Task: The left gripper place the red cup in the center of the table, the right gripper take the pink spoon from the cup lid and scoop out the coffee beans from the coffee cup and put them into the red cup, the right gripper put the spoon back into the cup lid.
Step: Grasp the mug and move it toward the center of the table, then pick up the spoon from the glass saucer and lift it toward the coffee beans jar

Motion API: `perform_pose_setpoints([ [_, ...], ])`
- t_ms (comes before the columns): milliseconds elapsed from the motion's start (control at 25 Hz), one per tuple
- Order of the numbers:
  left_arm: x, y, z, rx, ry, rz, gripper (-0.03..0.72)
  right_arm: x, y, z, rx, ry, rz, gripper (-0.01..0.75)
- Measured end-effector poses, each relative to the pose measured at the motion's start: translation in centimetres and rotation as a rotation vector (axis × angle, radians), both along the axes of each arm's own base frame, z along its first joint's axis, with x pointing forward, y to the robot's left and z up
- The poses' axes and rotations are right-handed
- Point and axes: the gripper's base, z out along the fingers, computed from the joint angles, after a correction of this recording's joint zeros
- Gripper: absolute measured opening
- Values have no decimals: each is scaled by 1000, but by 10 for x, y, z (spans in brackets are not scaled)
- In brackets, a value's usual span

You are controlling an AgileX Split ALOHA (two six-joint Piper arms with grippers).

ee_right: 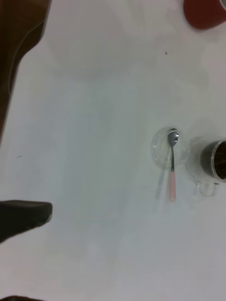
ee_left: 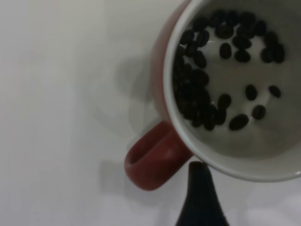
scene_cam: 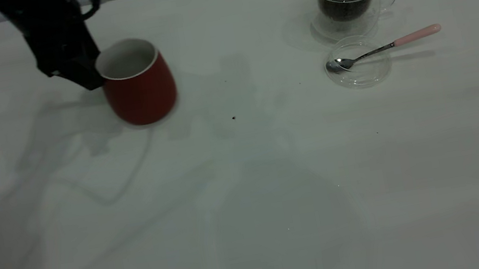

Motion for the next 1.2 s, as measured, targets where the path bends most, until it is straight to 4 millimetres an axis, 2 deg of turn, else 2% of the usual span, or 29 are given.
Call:
perform_pose_setpoints([
  [360, -8, -43, 2, -65, -35, -70, 587, 0, 0, 0, 0, 0, 0, 436],
  [560, -7, -38, 3, -61, -19, -39, 587, 0, 0, 0, 0, 0, 0, 436],
  [680, -10, -23, 19, 1, 26, -7, 587, 0, 0, 0, 0, 0, 0, 436],
  [760, -13, -14, 41, 48, 37, 32, 587, 0, 0, 0, 0, 0, 0, 436],
  [880, -22, -4, 88, 94, 37, 145, 587, 0, 0, 0, 0, 0, 0, 436],
  [920, -27, -1, 109, 89, 31, 210, 587, 0, 0, 0, 0, 0, 0, 436],
  [1120, -70, 8, 189, 58, 133, 539, 587, 0, 0, 0, 0, 0, 0, 436],
  [1200, -85, 12, 219, 25, 105, 611, 587, 0, 0, 0, 0, 0, 0, 436],
])
